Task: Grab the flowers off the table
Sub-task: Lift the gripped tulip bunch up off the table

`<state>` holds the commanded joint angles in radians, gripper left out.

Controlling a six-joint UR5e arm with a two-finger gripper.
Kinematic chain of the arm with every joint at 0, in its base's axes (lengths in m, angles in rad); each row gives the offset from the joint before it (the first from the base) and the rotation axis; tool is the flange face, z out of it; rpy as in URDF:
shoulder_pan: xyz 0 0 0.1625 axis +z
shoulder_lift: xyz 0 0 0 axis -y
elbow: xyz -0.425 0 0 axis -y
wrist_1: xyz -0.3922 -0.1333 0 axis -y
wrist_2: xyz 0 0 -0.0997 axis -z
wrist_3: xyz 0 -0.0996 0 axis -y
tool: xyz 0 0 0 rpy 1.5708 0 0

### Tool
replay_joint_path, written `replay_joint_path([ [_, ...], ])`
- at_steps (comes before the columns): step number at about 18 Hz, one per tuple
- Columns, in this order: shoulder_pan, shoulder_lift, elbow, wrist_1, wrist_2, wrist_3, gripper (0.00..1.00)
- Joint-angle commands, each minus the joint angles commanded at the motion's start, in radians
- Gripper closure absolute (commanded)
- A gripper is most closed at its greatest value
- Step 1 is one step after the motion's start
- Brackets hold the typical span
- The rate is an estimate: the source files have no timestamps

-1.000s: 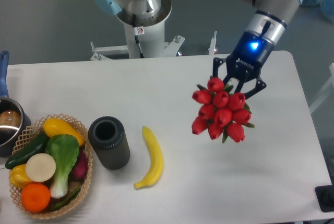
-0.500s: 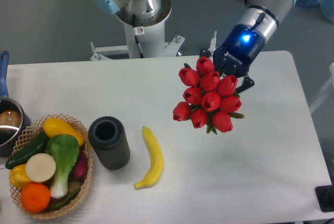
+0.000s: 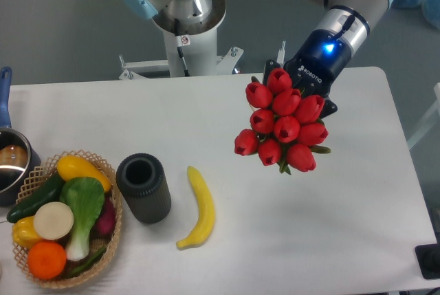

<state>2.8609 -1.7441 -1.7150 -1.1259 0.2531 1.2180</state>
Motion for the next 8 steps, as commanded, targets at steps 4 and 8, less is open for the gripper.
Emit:
replay_joint_path([
  [4, 0.003, -0.002, -0.003, 0.0, 0.002, 0.002, 0.67],
  [8, 0.003, 0.0, -0.002, 0.0, -0.002, 0.0, 0.67],
])
